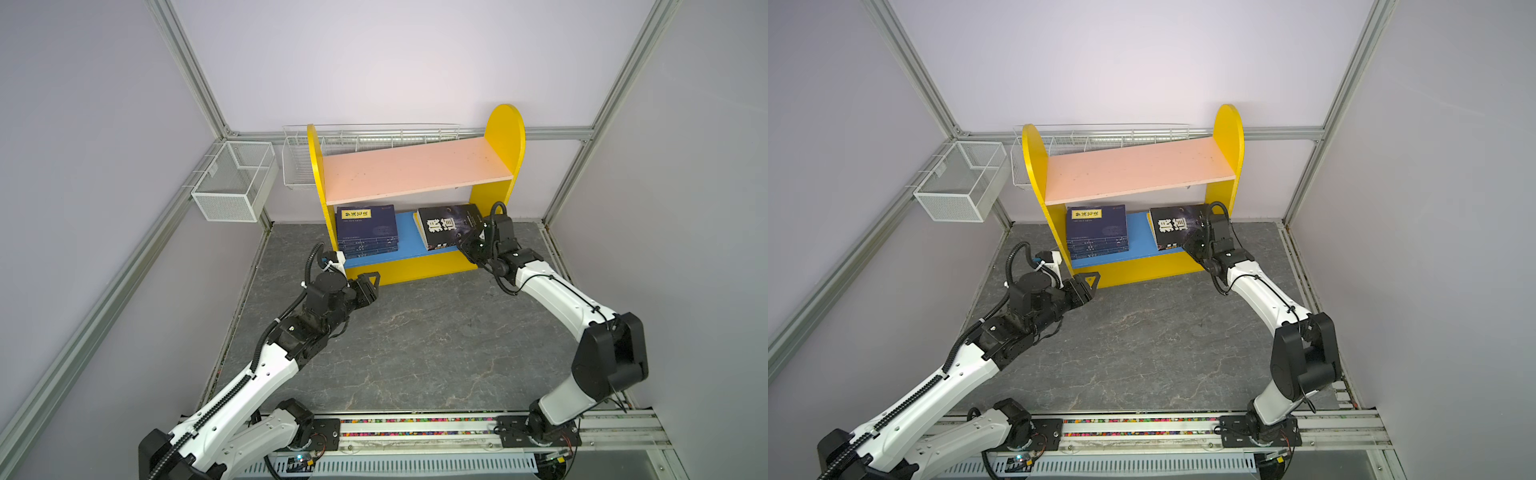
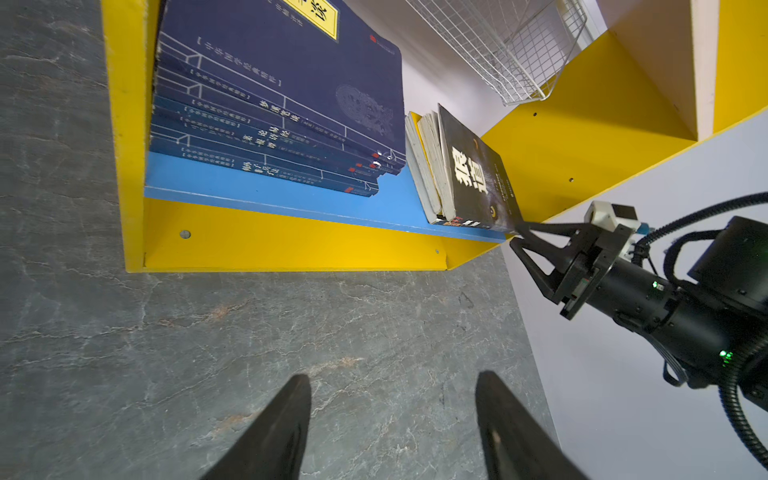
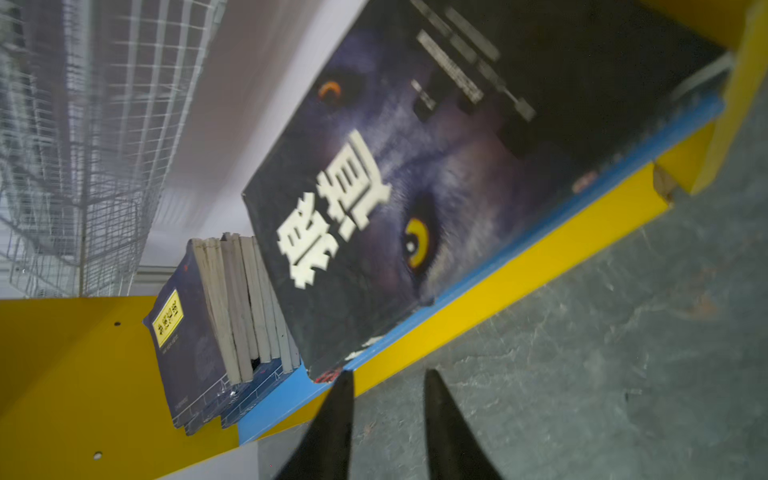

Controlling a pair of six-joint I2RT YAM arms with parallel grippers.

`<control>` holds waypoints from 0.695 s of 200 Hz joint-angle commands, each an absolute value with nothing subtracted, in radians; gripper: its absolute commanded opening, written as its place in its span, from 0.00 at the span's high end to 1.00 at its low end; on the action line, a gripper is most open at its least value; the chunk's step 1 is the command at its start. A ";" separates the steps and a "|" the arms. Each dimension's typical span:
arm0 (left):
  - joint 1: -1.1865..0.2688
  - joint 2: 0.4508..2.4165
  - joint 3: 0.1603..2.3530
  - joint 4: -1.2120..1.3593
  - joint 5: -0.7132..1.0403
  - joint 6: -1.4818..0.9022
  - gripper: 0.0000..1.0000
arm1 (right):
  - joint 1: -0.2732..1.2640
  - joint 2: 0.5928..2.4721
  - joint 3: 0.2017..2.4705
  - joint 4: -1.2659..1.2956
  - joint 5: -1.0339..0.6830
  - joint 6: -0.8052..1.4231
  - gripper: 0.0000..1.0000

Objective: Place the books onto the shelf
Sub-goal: 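Press the dark book flat onto the yellow book with the right gripper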

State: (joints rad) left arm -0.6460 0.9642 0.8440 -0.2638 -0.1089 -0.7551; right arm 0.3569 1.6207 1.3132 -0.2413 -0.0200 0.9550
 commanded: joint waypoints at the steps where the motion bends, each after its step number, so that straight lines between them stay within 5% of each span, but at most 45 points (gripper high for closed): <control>1: -0.638 0.964 0.839 -0.332 -0.179 -0.772 0.36 | 0.368 1.645 1.327 -0.341 -0.028 0.890 0.81; 139: -0.584 0.951 0.797 -0.380 -0.206 -0.807 0.36 | 0.371 1.834 1.542 -0.398 0.005 0.854 0.84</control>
